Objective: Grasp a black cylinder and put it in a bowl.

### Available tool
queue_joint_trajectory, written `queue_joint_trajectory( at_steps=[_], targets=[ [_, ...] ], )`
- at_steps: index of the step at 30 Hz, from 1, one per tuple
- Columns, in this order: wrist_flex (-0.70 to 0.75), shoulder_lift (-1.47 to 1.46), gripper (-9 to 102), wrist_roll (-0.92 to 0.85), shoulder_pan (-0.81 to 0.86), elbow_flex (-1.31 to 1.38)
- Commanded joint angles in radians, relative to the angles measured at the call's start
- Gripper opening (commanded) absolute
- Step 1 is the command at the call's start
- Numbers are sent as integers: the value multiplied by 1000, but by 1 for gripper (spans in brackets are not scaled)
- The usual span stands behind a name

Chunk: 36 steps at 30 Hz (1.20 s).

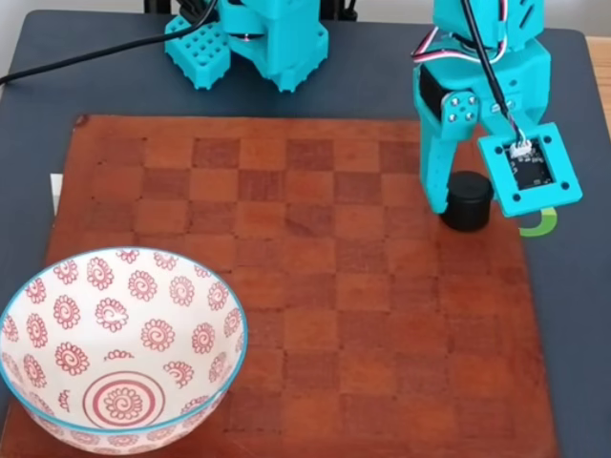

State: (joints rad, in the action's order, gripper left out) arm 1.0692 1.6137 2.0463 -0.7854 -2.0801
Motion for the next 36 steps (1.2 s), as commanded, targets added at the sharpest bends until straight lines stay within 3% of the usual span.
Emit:
queue_joint_trajectory(
  at_steps=[1, 13, 29, 36],
  targets=[
    [94, 26, 13, -6, 14, 107],
    [548, 26, 13, -23, 184, 506],
    [540, 8, 13, -451, 581, 647],
    [420, 6, 13, -627, 715, 678]
  ],
)
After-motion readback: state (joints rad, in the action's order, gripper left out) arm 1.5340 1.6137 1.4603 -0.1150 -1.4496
